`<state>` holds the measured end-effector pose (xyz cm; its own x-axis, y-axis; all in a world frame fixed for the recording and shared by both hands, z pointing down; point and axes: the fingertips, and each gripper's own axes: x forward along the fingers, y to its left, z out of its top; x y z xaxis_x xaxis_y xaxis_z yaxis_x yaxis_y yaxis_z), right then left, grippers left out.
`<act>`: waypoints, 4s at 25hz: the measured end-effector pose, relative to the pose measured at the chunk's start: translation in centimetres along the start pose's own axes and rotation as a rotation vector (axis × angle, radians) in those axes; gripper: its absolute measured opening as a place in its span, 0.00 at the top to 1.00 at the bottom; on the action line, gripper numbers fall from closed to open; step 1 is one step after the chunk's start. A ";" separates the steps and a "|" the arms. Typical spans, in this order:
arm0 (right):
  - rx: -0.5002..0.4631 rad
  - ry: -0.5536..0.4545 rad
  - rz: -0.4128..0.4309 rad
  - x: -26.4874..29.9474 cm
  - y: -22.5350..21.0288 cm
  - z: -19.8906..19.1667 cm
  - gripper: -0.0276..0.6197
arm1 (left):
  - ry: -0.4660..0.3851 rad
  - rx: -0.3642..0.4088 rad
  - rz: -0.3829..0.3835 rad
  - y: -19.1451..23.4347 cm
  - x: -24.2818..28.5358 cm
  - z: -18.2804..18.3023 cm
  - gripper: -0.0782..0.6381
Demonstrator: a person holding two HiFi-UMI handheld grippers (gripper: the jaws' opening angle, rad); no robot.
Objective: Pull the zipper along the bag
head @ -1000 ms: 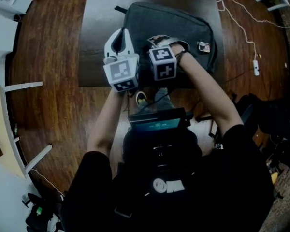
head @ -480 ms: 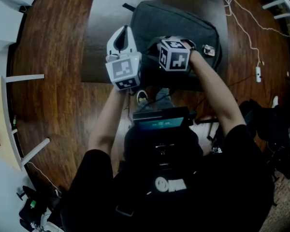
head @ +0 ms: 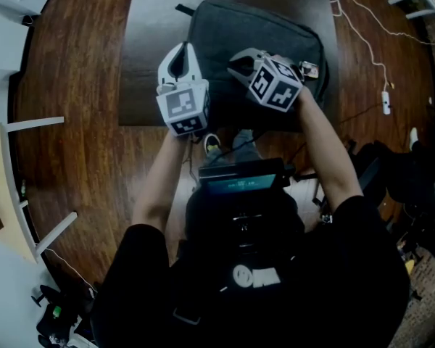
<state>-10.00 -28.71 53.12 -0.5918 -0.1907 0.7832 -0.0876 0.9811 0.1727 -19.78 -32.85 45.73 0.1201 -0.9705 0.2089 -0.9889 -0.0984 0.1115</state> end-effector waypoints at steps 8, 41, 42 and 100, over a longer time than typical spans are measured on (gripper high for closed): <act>0.179 -0.004 0.062 0.3 0.1 -0.6 0.91 | 0.006 0.000 -0.019 -0.8 0.2 -0.2 0.89; 0.755 -0.260 0.023 -1.4 -0.1 -1.5 0.93 | 0.113 0.039 -0.134 -6.0 3.1 -5.1 0.89; 0.755 -0.263 0.023 -1.5 0.0 -1.6 0.93 | 0.114 0.043 -0.132 -6.1 3.2 -5.2 0.89; 0.882 -0.323 0.071 -7.6 -0.1 -11.8 0.93 | 0.178 0.132 -0.102 -6.6 4.7 -6.8 0.89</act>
<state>3.98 -27.77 54.18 -0.8009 -0.2410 0.5481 -0.5400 0.6862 -0.4874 -12.11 -35.22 52.59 0.2222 -0.9013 0.3719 -0.9723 -0.2333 0.0153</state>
